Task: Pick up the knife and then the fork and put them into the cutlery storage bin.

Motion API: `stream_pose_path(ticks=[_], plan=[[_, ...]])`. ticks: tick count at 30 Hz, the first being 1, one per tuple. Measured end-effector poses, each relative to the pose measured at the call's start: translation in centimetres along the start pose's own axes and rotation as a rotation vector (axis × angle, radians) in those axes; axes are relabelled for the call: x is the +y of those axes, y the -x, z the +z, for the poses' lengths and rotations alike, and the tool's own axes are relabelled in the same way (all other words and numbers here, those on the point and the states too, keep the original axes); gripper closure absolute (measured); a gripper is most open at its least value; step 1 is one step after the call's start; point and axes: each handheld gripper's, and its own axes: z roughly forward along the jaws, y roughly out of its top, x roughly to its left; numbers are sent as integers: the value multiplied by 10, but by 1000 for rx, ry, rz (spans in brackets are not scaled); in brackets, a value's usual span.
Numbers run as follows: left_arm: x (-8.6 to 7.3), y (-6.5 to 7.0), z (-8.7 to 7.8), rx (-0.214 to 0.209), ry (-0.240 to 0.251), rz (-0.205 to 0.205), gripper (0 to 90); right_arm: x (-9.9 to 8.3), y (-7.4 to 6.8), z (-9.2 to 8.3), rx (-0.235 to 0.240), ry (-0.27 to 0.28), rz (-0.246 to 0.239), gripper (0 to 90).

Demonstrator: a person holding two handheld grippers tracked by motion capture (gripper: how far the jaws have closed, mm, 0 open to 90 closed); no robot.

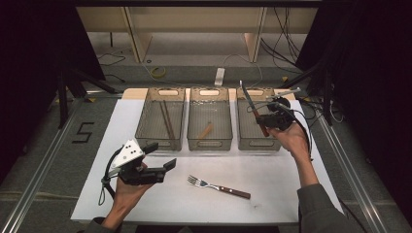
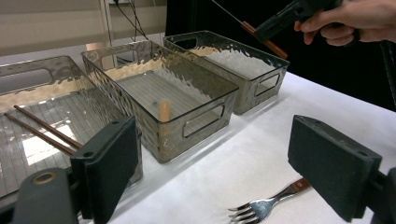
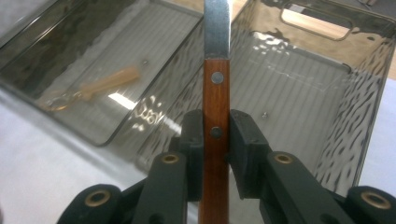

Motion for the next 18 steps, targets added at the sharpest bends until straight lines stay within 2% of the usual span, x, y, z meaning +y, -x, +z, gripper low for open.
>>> stream_pose_path(ticks=[5, 8, 12, 18], plan=[[0, 0, 0, -1, 2, -2, 156, 8, 3, 12, -23, -16, 40, 768], [0, 1, 0, -3, 2, -4, 156, 11, 4, 22, -59, -53, 36, 767], [0, 1, 0, -3, 2, -4, 156, 11, 5, 33, -64, -79, 57, 767], [0, 0, 0, -2, 3, -4, 156, 11, 5, 40, -69, -92, 71, 767]])
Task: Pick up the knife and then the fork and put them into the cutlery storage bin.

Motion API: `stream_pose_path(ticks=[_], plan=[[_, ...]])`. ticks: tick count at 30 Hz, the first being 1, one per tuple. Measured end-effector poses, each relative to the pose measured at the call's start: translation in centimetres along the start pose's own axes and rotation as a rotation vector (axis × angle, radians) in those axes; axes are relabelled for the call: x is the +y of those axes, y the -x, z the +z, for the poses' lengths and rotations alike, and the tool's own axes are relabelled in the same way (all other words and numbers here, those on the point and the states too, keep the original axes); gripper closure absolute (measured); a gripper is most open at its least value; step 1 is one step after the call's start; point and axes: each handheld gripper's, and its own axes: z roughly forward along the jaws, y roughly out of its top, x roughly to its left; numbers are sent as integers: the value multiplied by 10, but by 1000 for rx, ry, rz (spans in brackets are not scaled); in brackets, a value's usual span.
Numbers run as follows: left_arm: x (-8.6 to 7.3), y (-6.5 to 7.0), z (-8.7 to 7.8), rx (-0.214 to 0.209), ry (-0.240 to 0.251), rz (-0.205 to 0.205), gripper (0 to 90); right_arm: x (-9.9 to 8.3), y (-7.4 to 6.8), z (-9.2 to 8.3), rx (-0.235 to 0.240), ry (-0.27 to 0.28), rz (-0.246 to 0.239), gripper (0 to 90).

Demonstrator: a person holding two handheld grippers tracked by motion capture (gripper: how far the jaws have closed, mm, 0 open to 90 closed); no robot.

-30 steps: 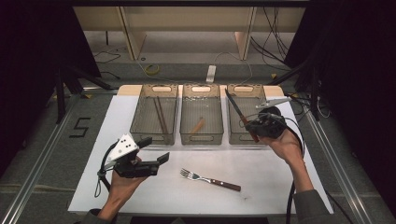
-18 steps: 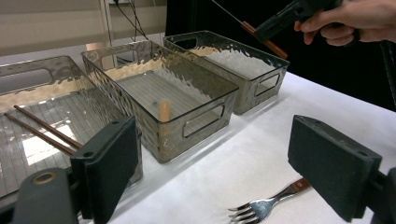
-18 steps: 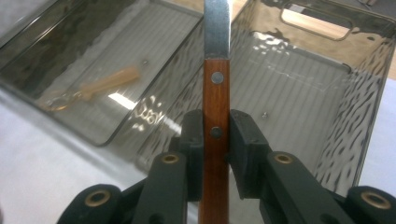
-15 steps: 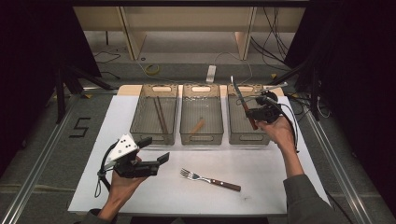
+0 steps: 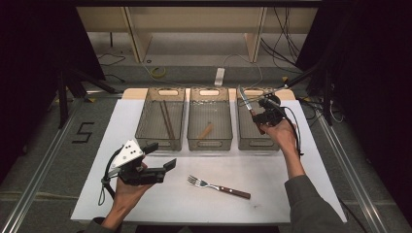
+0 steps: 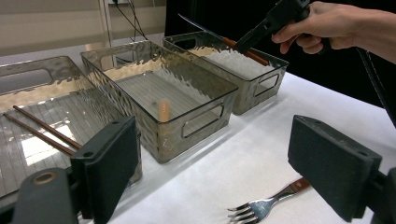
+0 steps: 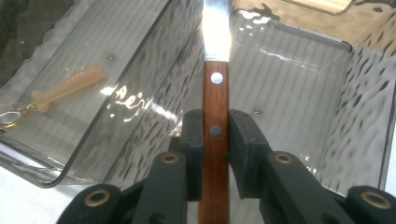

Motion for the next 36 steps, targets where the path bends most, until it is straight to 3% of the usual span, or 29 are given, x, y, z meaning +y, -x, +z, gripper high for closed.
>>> stream_pose_path(ticks=[6, 8, 10, 13, 18, 22, 29, 36], plan=[[0, 0, 0, -1, 0, 0, 156, -1, 4, 9, -4, -32, 25, 765], [0, 0, 0, -1, 0, -1, 156, -2, 6, 11, -16, -35, 53, 745], [0, 0, 0, -1, -1, 0, 156, -1, 7, 13, -21, -42, 71, 529], [0, 0, 0, 0, -1, 0, 156, -1, 5, 8, -6, -15, 66, 438], [0, 0, 0, 0, 0, -1, 156, -2, 1, -1, 47, 21, 21, 365], [0, -1, 0, 2, 0, -4, 156, -8, -9, -13, 96, 43, -49, 333], [0, -1, 0, -1, -2, 0, 156, -31, -40, -45, 211, 80, -186, 282], [0, 0, 1, 0, 4, -2, 156, -52, -58, -55, 254, 113, -233, 263]])
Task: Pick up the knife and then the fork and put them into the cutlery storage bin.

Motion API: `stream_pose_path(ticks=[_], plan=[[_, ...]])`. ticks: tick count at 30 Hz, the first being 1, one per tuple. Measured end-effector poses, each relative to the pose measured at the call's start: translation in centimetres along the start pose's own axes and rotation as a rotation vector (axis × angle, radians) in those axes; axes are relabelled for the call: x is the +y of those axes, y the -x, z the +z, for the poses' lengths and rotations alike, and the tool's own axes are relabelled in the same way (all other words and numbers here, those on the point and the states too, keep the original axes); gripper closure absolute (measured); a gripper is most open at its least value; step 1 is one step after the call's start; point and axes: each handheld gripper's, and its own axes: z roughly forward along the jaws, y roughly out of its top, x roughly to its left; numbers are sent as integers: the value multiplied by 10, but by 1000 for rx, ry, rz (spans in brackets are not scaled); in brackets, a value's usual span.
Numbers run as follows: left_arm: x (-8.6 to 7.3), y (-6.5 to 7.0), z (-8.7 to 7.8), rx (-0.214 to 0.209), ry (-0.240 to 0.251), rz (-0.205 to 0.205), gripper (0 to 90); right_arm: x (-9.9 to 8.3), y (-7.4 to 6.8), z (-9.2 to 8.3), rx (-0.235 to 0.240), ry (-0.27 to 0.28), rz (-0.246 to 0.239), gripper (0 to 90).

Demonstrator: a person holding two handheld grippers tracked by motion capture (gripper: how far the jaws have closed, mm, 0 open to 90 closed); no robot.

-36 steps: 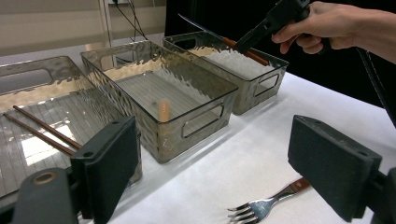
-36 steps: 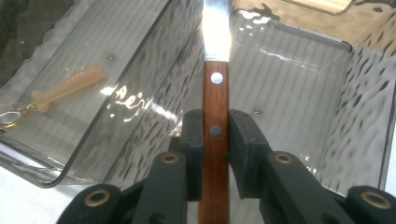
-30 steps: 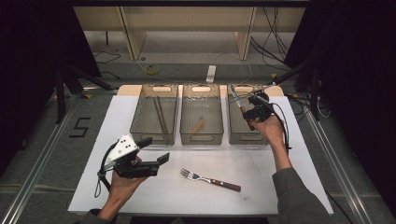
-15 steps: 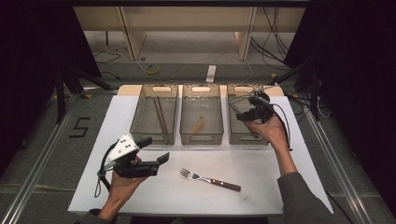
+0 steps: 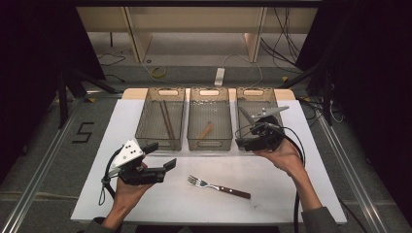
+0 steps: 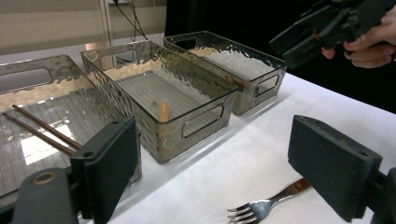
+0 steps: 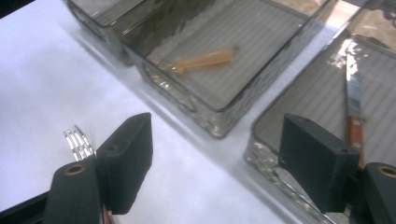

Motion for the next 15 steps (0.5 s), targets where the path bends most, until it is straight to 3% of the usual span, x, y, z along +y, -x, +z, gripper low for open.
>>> stream_pose_path(ticks=[15], plan=[[0, 1, -1, 1, 2, 5, 156, -4, -32, 6, 50, -67, -106, 238]])
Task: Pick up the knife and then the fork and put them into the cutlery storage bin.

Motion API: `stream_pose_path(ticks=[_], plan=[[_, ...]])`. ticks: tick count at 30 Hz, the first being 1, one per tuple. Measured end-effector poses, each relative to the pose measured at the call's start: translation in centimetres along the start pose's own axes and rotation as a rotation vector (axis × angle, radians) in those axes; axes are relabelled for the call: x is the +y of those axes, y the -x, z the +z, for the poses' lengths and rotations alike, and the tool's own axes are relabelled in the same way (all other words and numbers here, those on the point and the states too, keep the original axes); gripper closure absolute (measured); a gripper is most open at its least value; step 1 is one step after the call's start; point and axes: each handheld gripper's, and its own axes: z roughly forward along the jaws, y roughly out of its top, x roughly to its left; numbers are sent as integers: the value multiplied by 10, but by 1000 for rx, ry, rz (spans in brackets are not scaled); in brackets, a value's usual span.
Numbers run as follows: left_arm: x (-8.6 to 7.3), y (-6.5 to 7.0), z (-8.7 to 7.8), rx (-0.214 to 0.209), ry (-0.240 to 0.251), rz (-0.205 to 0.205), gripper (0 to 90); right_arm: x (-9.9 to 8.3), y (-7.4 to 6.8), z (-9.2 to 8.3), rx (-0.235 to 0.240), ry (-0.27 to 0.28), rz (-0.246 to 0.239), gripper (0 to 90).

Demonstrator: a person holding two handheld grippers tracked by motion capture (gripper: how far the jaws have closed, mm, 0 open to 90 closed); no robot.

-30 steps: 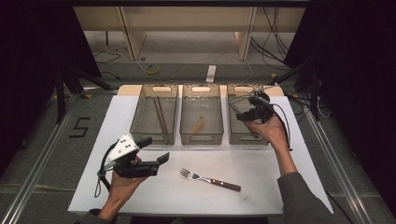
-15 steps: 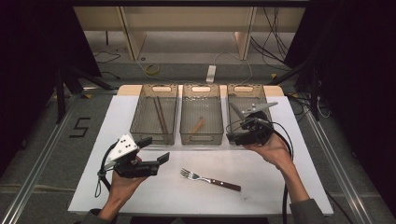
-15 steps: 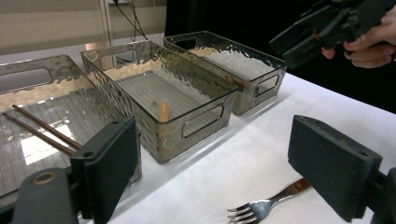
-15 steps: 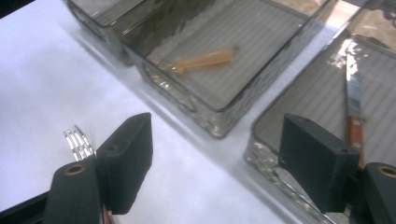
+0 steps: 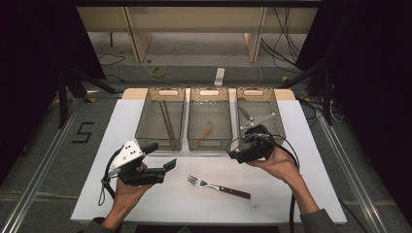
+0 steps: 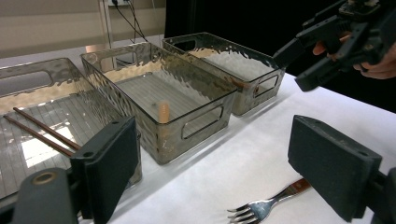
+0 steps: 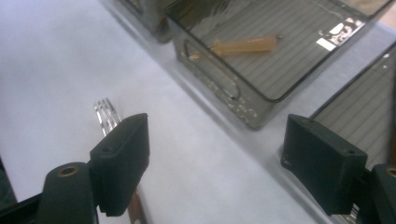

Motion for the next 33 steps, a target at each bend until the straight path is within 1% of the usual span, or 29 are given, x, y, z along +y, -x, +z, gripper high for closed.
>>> stream_pose_path(ticks=[2, 6, 10, 14, 19, 25, 30, 32, 33], plan=[[0, 0, 0, 0, -1, -2, 156, 0, -4, 0, 2, -8, -22, 241], [0, 0, -1, 2, -2, 1, 156, -1, -11, -1, 19, -16, -40, 246], [0, 0, -1, 3, 0, 0, 156, -5, -15, 2, 41, -35, -60, 248], [0, 0, -1, 3, 2, 2, 156, -9, -19, 5, 52, -66, -68, 249], [0, 0, -2, 5, 4, 5, 156, -10, -23, 8, 61, -89, -84, 251], [0, 0, -1, 6, 3, 3, 156, -13, -28, 11, 75, -131, -92, 251], [0, -1, -2, 11, 3, 5, 156, -21, -31, 20, 83, -185, -106, 248], [0, -2, -2, 11, 6, -2, 156, -25, -33, 24, 92, -209, -94, 245], [0, -2, -3, 13, 8, -1, 156, -28, -33, 26, 97, -223, -102, 241]])
